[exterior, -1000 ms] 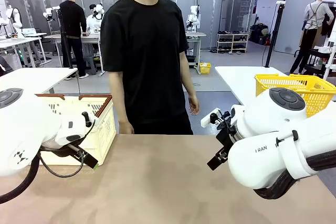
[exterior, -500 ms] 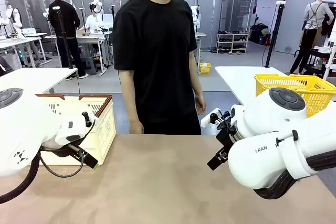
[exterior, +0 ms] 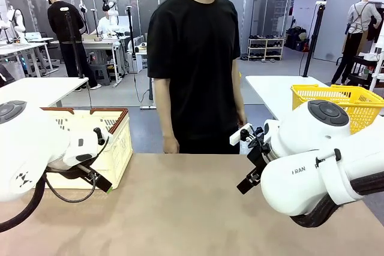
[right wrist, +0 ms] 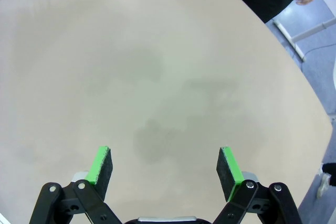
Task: Place the drinks into the Shopping basket.
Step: Pick up one drink and place it into the Shopping basket.
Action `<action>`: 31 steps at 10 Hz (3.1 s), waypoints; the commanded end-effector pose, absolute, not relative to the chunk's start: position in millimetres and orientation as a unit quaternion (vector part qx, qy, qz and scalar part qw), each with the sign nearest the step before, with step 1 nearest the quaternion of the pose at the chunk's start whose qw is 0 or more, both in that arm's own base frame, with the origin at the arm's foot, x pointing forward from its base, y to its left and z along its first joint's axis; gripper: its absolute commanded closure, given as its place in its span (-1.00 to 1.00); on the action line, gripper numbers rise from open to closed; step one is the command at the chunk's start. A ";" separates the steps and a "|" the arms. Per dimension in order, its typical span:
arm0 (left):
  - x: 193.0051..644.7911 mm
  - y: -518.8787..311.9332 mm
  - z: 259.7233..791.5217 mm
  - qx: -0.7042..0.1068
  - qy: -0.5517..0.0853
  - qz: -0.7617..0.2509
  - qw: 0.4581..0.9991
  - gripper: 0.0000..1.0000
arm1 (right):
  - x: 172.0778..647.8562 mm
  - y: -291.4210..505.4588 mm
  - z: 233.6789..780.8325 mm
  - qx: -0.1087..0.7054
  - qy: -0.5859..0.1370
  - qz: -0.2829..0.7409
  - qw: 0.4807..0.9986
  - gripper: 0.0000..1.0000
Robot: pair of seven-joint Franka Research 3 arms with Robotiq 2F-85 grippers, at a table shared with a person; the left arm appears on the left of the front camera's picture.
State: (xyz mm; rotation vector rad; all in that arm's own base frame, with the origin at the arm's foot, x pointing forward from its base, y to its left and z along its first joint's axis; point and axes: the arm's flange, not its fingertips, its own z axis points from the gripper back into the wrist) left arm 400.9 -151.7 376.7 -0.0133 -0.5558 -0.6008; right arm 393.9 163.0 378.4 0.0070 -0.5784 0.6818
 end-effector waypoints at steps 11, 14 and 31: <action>293.0 -165.9 480.2 0.044 -0.349 -0.201 0.914 -1.00 | 290.9 166.5 505.6 -0.050 -0.342 0.234 0.909 -1.00; 307.1 -159.0 466.7 0.066 -0.343 -0.208 0.914 -1.00 | 310.2 155.5 488.0 -0.056 -0.331 0.240 0.911 -1.00; 418.7 -56.3 345.0 0.050 -0.205 -0.108 0.971 -1.00 | 403.2 93.2 354.7 0.004 -0.174 0.133 0.976 -1.00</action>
